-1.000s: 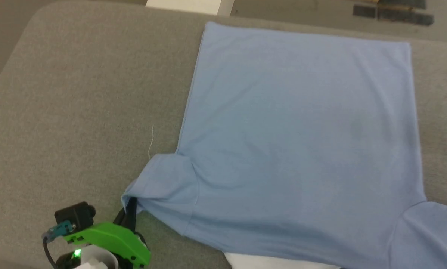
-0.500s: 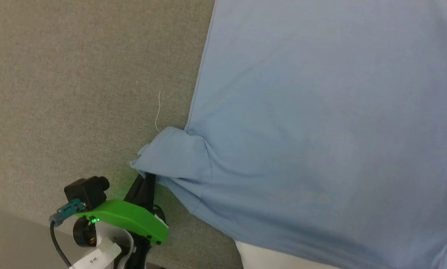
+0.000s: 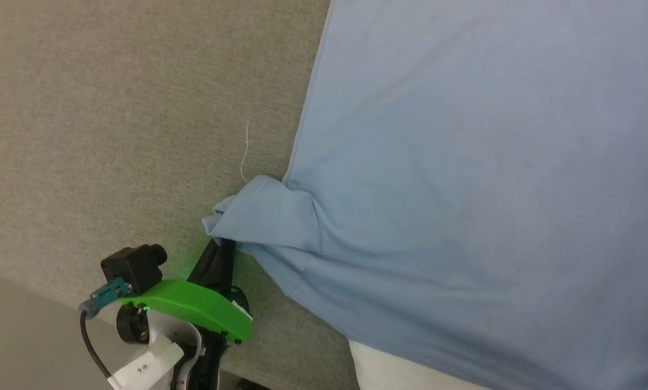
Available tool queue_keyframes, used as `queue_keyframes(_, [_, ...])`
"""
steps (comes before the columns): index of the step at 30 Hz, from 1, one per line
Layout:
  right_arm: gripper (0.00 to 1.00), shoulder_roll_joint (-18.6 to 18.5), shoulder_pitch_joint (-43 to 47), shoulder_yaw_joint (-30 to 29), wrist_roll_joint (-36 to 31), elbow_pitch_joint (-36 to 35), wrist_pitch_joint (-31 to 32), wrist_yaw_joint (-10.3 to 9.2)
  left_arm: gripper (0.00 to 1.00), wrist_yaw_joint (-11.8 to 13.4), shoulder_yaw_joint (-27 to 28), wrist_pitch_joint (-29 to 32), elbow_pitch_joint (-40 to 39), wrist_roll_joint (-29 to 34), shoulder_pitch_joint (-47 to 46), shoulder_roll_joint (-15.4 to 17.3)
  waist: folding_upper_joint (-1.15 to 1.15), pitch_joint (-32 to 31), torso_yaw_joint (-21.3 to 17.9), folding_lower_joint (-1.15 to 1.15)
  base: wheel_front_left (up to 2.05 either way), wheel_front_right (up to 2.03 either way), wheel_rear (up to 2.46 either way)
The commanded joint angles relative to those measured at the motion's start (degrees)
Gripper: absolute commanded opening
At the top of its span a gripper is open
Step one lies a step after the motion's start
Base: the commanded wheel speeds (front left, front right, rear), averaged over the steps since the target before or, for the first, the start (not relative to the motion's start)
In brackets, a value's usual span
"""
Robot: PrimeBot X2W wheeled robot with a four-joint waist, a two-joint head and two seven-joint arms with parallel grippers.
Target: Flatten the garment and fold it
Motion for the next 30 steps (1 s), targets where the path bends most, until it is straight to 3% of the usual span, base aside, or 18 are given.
queue_keyframes(1, [0.00, -0.34, 2.87, 0.00, 1.58, -0.25, -4.28, -0.08, 0.00, 1.53, 0.41, 1.30, 3.05, 0.22, 1.38, 0.82, 0.00, -5.48, -2.22, -0.01, 0.00, 0.00, 0.00])
queue_keyframes(6, [0.00, 1.15, 13.78, -1.42, 5.38, -0.36, -21.04, -0.08, 0.00, 2.70, 1.25, 2.43, 2.95, 0.38, 4.42, 2.40, 0.00, -12.87, -5.29, -0.01, 0.00, 0.00, 0.00])
queue_keyframes(12, [0.00, 6.84, 27.55, -5.54, 7.12, -3.93, -29.31, -0.08, 0.00, 4.38, 2.52, 4.65, 1.64, 0.21, 8.66, 4.43, 0.00, -21.05, -9.29, -0.01, 0.00, 0.00, 0.00])
queue_keyframes(21, [0.00, 12.69, 44.60, -12.66, 10.79, -11.60, -21.78, -0.08, 0.00, 6.33, 3.93, 7.56, -1.42, -0.10, 13.51, 6.77, 0.00, -26.79, -14.54, -0.01, 0.00, 0.00, 0.00])
queue_keyframes(30, [0.00, 12.91, 53.32, -13.40, 16.88, -2.33, -8.07, -0.08, 0.00, 7.07, 3.70, 8.77, -2.34, -0.33, 14.96, 7.18, 0.00, -28.50, -16.38, -0.01, 0.00, 0.00, 0.00])
